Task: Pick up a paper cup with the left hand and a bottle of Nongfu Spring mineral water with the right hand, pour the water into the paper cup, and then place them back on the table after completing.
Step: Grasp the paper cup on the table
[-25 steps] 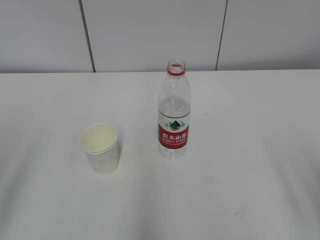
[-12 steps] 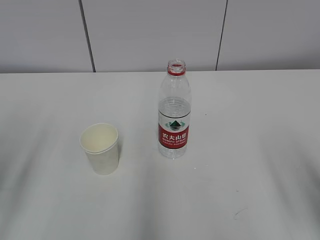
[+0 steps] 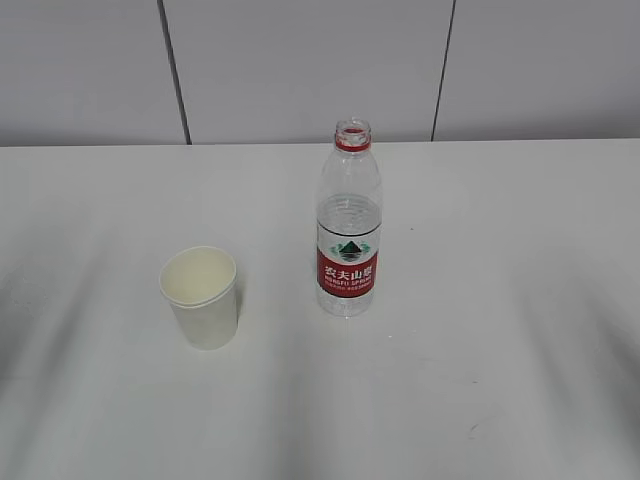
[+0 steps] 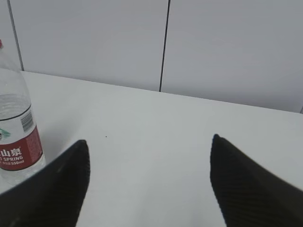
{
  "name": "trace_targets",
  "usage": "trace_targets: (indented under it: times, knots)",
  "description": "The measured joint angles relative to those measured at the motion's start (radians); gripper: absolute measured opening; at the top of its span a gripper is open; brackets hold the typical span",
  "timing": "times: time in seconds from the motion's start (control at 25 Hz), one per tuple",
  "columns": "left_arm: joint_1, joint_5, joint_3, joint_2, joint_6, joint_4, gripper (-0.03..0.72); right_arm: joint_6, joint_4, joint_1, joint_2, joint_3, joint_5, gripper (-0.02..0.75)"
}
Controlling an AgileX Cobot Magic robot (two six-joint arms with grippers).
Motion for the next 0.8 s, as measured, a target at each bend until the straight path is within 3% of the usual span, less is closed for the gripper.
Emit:
trace_targets:
  times: [0.44, 0.8]
  knots:
    - [0.0, -0.193, 0.0, 0.258, -0.056, 0.013, 0.551, 0.071, -0.152, 0.0, 0.287, 0.0, -0.274, 0.587]
    - [0.0, -0.32, -0.001, 0.401, -0.083, 0.165, 0.551, 0.188, -0.278, 0.0, 0.547, -0.037, -0.439, 0.587]
